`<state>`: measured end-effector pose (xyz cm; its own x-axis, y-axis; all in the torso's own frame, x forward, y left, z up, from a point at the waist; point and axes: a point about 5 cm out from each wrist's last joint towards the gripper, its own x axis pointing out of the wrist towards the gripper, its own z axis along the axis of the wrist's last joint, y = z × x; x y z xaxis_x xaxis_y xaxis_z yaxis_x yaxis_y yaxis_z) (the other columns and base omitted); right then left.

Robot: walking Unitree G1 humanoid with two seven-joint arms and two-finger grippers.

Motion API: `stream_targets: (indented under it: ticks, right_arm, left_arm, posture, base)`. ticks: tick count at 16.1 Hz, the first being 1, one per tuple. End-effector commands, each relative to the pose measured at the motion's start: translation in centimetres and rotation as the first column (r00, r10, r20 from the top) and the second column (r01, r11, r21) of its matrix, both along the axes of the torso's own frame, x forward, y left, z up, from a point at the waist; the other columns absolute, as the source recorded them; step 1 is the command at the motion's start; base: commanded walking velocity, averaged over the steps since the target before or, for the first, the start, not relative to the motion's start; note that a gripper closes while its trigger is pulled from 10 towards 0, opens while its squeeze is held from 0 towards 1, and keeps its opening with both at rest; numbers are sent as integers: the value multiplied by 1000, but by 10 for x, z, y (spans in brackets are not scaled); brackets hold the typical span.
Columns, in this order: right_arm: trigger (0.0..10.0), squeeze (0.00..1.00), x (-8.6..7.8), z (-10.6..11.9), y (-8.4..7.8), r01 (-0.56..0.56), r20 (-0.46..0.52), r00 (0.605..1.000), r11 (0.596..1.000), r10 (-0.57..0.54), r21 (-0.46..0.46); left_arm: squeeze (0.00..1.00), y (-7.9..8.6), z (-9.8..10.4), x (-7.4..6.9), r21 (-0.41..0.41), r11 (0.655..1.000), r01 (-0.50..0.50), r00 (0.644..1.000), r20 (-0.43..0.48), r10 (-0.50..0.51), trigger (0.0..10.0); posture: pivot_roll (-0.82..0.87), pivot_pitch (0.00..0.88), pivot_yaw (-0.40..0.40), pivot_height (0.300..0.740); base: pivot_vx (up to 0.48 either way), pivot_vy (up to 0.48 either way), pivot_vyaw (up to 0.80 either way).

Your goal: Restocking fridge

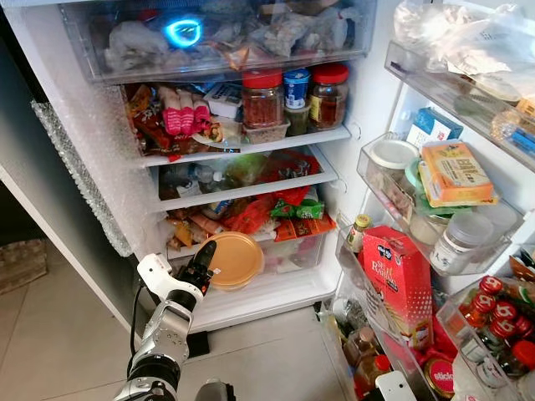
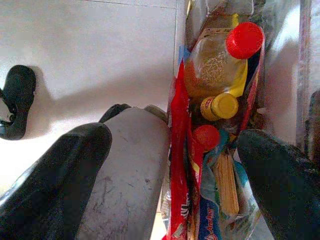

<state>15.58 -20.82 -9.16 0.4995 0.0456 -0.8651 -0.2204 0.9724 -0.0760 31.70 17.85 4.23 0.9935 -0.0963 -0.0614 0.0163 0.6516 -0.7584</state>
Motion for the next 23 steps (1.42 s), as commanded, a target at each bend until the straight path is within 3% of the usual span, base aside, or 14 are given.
stream_targets:
  ticks: [1, 23]
  right_arm:
    - [10000, 0, 0, 0, -2, -3, -3, 1000, 1000, 3, -8]
    - [10000, 0, -2, -1, 0, -33, -15, 999, 999, 33, -14]
  left_arm:
    - [0, 0, 8, 6, -5, 1000, 7, 1000, 29, -7, 10000]
    - [0, -3, 6, 5, 12, 999, 45, 999, 12, -45, 10000]
  posture:
    - [-48, 0, 14, 655]
    - [-46, 0, 25, 655]
  base:
    - [251, 0, 0]
    - [293, 0, 0]
